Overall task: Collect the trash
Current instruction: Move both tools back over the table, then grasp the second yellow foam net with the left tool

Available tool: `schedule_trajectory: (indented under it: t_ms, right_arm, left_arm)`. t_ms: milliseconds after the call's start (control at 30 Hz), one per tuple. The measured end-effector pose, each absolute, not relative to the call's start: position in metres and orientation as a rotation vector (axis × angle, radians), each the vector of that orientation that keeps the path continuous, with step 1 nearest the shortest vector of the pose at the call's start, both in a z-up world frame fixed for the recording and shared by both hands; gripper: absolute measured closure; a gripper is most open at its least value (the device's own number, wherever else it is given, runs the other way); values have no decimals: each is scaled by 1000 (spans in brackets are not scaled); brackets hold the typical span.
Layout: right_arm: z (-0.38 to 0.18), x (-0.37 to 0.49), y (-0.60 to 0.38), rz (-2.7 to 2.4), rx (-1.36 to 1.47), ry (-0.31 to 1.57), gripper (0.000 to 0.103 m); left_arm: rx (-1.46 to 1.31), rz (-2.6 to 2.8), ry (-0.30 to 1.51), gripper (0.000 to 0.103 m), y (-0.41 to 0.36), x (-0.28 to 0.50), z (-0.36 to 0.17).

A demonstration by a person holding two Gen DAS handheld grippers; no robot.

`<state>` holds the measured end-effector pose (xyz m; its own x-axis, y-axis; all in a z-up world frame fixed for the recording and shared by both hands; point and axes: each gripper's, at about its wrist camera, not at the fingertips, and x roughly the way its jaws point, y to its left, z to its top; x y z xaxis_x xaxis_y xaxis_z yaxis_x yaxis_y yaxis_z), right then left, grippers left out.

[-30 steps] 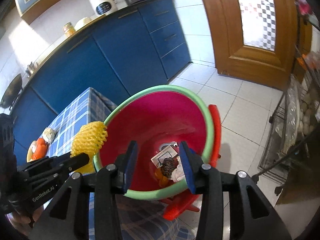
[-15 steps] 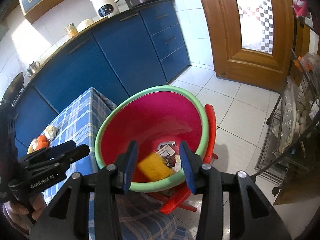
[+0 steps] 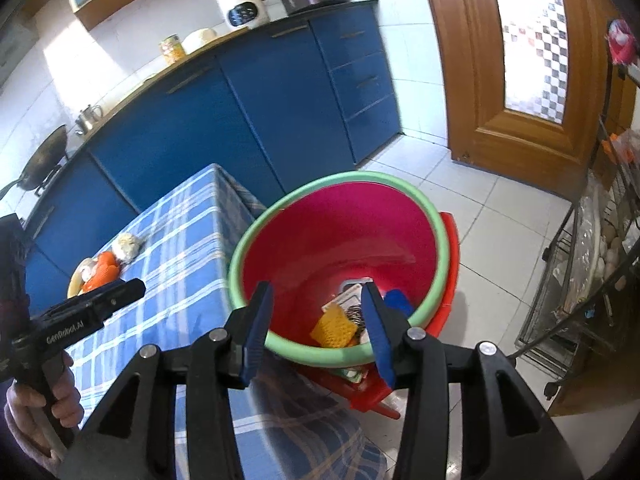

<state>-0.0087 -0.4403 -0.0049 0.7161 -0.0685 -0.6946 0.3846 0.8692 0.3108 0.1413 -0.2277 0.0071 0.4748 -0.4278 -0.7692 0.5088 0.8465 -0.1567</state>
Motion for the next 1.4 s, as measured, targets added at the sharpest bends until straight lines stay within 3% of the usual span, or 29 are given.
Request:
schedule_trajectory:
  t_ms: [100, 800, 1400]
  right_arm:
    - [6, -9, -426, -235, 441, 721, 49]
    - [31, 43, -295, 30, 322, 758, 48]
    - [16, 104, -233, 76, 266, 844, 48]
  left_arm:
    - [71, -522, 892, 52, -200, 142, 15]
    - [28, -132, 800, 52, 1, 175, 43]
    - [-62, -146, 1024, 52, 32, 252, -44]
